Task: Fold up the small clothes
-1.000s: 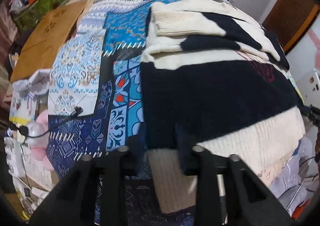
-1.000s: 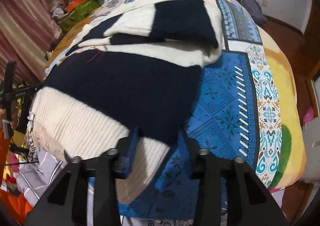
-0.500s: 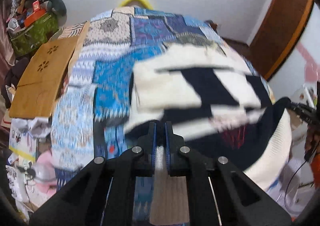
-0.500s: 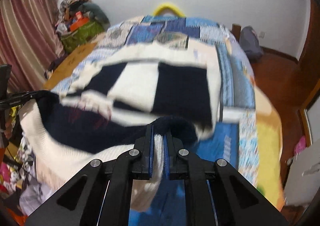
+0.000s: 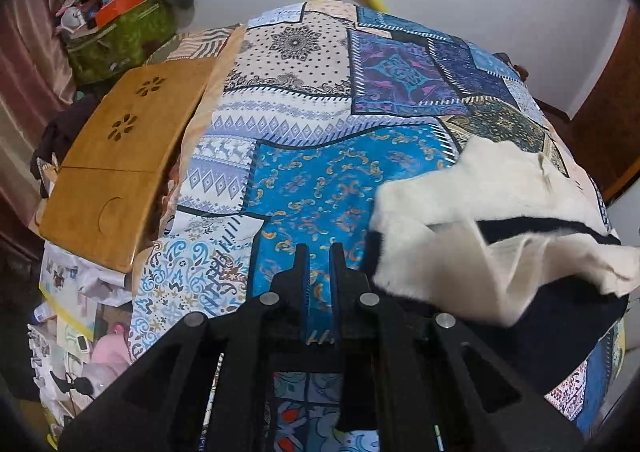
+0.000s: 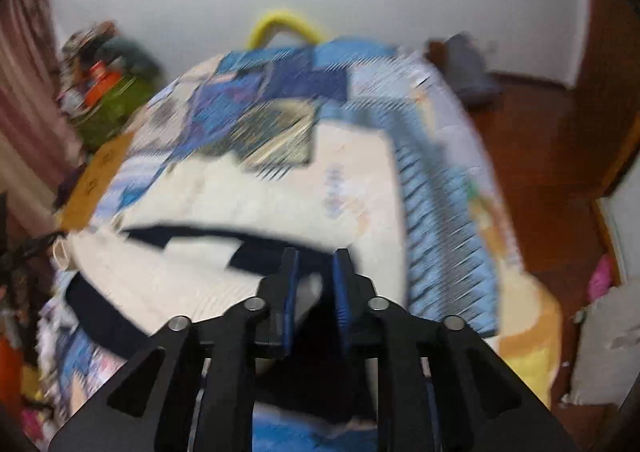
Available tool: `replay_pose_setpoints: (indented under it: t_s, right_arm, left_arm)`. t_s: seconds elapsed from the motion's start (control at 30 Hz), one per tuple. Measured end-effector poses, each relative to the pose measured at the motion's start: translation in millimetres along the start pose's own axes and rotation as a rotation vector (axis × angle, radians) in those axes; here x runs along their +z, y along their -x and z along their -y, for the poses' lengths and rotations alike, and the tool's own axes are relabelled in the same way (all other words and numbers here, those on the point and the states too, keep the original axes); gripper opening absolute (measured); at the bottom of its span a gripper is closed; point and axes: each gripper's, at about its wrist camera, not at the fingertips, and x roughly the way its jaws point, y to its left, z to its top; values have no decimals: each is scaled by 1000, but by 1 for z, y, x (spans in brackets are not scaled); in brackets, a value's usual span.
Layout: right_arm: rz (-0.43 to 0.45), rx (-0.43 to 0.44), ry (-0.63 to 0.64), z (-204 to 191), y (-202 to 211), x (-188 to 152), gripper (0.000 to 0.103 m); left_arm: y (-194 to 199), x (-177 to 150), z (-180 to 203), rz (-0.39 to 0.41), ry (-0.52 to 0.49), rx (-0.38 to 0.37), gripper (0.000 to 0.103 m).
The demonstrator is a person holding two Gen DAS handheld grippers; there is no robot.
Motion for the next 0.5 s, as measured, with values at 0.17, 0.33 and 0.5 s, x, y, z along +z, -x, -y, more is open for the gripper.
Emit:
replay_pose_setpoints:
  t_s: [0.17, 0.33, 0.5]
  right_arm:
    - [48, -38, 49, 5, 19, 1, 36]
    - [17, -67, 154, -3, 17, -15, 40]
    - [-16, -19, 193, -20, 1, -21, 41]
  left_arm:
    - [0, -11, -4, -7, -34, 21, 9]
    - [0, -27, 10, -27, -92, 15, 14]
    - [2, -35, 41, -28, -139, -39, 24]
